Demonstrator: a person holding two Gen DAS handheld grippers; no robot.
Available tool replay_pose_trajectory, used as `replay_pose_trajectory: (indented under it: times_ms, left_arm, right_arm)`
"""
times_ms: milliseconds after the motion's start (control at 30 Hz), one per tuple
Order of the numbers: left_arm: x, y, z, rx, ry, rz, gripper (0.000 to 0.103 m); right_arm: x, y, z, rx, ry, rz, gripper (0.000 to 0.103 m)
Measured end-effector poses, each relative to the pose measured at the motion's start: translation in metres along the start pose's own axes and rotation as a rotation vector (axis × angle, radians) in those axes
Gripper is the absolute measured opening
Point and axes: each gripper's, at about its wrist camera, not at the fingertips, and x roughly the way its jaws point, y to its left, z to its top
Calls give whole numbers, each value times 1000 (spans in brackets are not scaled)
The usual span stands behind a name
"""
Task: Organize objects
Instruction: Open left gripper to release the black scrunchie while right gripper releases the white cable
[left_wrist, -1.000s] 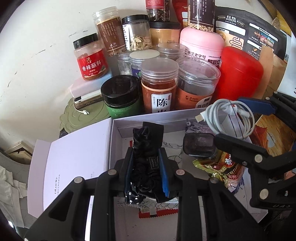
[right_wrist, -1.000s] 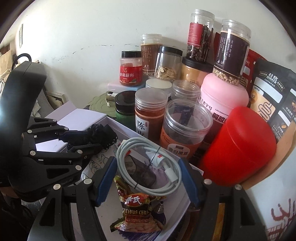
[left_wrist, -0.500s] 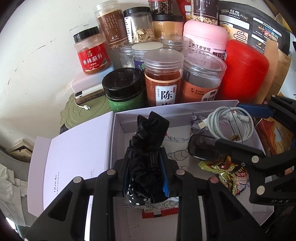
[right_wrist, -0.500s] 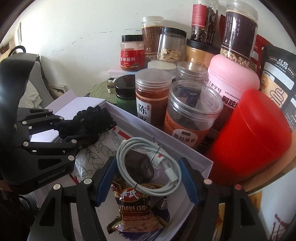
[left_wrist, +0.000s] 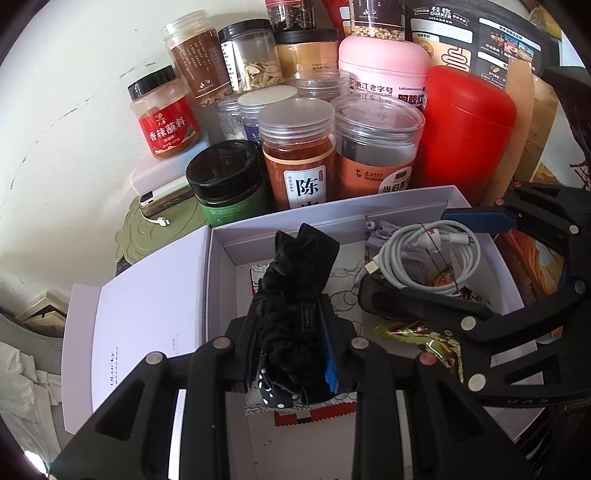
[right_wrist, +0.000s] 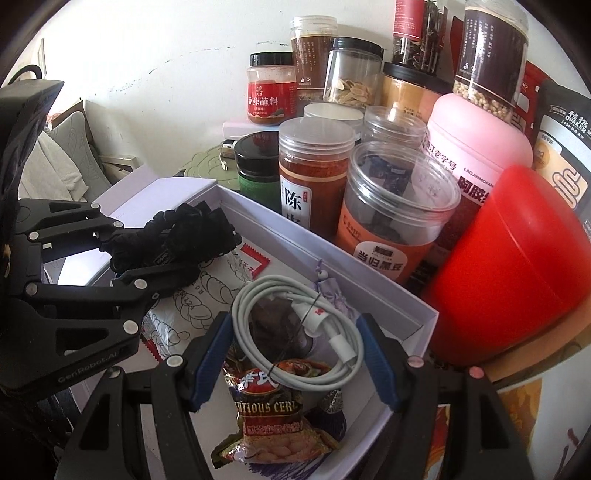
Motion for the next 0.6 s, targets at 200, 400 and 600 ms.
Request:
replay_pose_trajectory:
  times_ms: [200,400,600]
  left_arm:
    - [-2,-1,0,5,1,-13,24]
    - [-1,-1,-2,1,9,-12,24]
    - [1,3,-2,-14,20,-11,24]
  right_arm:
    - [-2,0,0,2,8,0,70]
    - [-4,1,-1,-11,15,-6,70]
    - [-4,1,-2,-13,23,-5,70]
